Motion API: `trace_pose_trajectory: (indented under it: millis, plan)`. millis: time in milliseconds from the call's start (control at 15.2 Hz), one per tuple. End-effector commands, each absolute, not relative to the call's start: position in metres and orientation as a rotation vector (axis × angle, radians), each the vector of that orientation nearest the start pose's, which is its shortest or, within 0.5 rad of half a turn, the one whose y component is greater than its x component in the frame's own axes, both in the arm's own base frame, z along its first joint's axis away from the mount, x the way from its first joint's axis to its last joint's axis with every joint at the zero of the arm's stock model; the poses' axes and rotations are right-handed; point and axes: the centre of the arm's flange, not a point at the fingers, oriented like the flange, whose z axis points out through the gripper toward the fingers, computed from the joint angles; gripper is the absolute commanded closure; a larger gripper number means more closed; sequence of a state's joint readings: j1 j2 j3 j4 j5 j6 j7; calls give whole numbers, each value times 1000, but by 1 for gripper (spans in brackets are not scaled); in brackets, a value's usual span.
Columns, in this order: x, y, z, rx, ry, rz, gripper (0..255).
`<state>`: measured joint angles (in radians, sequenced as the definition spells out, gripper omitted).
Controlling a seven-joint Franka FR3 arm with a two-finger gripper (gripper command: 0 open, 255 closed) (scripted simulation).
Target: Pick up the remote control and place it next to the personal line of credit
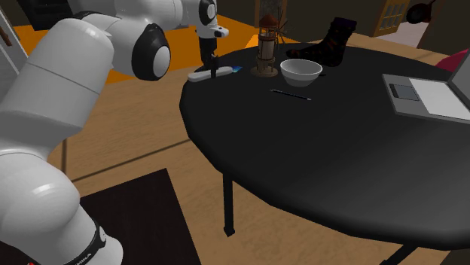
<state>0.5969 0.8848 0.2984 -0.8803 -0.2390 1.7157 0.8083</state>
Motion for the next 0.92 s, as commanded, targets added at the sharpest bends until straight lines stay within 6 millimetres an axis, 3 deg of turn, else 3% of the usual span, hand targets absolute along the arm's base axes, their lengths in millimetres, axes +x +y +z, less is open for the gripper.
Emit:
trace_pose_trajectory:
  millis: [0,330,792,858]
  plan:
    - [566,524,368,-3161,-34,16,255]
    - [566,524,343,-3161,-34,16,255]
    - [566,524,343,-3161,-34,16,255]
    - [566,524,343,-3161,-34,16,0]
